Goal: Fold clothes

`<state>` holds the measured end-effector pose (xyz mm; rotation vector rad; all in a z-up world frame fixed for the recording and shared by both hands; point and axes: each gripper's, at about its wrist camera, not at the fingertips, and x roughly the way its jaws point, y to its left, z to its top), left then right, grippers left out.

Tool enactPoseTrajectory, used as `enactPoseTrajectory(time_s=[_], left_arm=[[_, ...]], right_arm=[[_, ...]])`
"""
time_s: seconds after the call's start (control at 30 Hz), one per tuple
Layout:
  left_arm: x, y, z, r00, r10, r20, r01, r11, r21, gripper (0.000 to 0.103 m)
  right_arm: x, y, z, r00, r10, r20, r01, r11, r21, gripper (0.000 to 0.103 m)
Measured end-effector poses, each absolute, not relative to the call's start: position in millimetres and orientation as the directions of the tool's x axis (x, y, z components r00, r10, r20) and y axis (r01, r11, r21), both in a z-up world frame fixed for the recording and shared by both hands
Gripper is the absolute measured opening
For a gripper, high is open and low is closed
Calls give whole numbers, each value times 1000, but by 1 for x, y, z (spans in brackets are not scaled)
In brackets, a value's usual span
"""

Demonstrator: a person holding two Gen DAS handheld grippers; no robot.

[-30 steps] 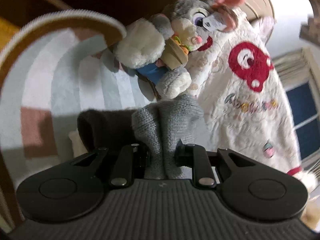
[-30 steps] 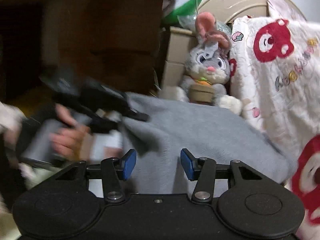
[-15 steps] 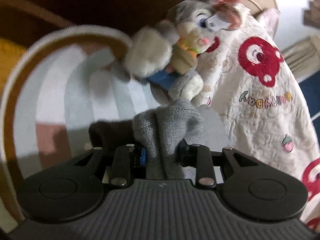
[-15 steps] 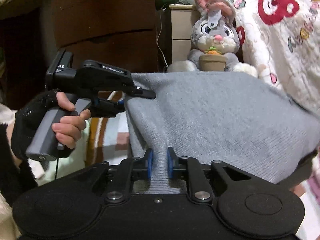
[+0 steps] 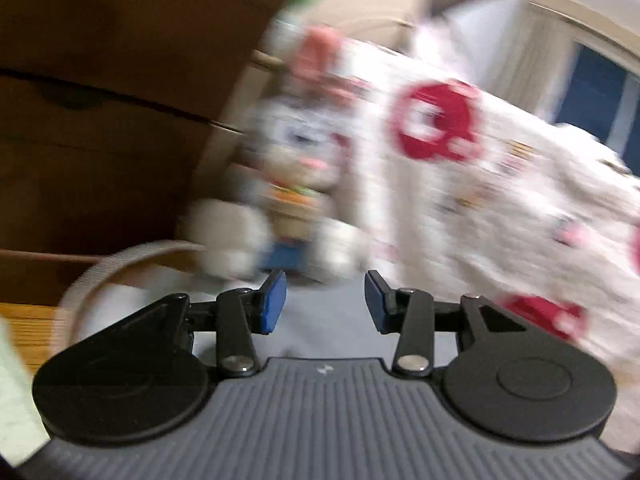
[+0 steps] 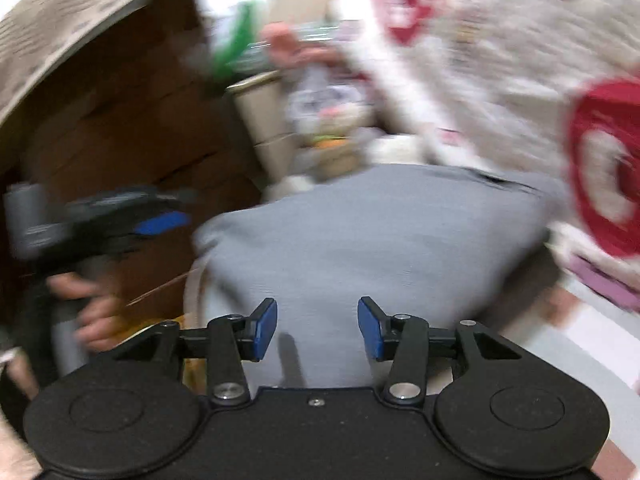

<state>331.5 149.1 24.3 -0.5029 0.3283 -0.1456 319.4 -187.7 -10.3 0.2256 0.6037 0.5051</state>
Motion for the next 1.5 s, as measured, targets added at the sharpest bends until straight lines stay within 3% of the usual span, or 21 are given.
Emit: enactPoseTrajectory(time_s=[0.1,0.17,0.27,0.37,0.53,0.6,0.7,0.8,0.97,1.03,1.17,1.2,1.27,1.33,1.5], left_arm=[[342,121,19,865,-409,-289,206,816,-541,42],[352,99,8,818,-436,-375,203,829,-521,41],[365,77,-13,778,-305,-549,98,923,-373,40],[367,78,-25,783,-150,-603,16,975,-223,40],[369,107,-34,769,-185,-612,-29,946,-323,39],[370,114,-38,765,-204,-611,-33,935,-353,39],[374,112,-40,766,-207,-608,-32,933,-359,39],[373,118,-39,778,-228,-585,-42,911,-410,39],[368,142,-38,825,-230,-516,-78,858,-507,40],[368,149,-40,833,-215,-509,-92,854,-512,40],[369,156,-45,820,-189,-541,-134,854,-502,41],[369,156,-44,817,-176,-549,-140,863,-486,41],[371,155,-46,801,-166,-575,-147,877,-458,41],[372,154,-51,787,-189,-587,-135,876,-462,41],[368,144,-46,783,-210,-586,-94,891,-445,41]], right_arm=[[315,-209,-25,735,439,-516,-294,893,340,51],[310,-220,-35,743,408,-530,-256,906,338,51],[303,-226,-41,748,379,-544,-235,919,318,51],[301,-227,-47,735,384,-559,-246,919,309,51],[304,-217,-61,661,484,-573,-326,873,362,52],[310,-218,-70,627,558,-543,-304,818,489,56],[323,-234,-87,622,645,-445,-102,630,770,59],[335,-249,-110,645,727,-235,72,248,966,59],[347,-229,-102,612,684,-398,55,464,884,60],[345,-221,-100,602,718,-351,-4,442,897,47],[354,-203,-99,502,833,-234,-84,316,945,36],[354,-194,-95,470,847,-249,-105,333,937,35],[351,-178,-85,428,824,-370,-170,476,863,35],[349,-177,-86,449,794,-410,-179,529,829,34],[338,-191,-75,540,738,-404,-205,581,788,34]])
